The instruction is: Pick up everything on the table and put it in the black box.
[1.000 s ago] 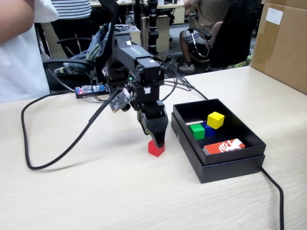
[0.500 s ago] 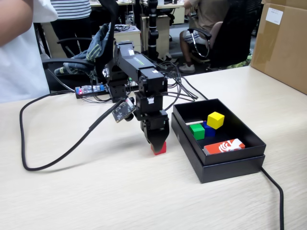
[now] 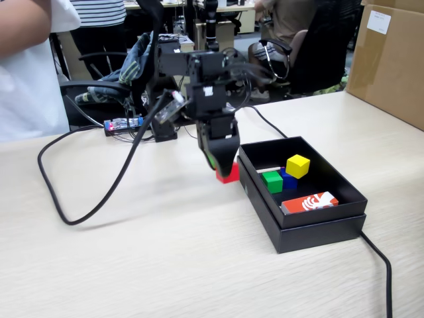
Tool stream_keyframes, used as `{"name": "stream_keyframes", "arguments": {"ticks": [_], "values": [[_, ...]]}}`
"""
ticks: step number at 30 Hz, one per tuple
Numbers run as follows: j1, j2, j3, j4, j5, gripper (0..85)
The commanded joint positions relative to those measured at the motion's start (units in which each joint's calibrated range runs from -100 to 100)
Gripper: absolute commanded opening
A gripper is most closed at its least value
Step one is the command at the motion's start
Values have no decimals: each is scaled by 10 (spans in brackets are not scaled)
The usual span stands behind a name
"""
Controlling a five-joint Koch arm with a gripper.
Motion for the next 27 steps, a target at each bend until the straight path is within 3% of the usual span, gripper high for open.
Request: {"name": "stream_keyframes", "arguments": {"ticks": [1,9,20,22,27], "values": [[43,-68,89,-7,13,161],[85,42,133,-7,40,162],[87,170,123,-7,51,172],[87,162,107,-7,55,271],[87,83,76,-16,55,407]]}}
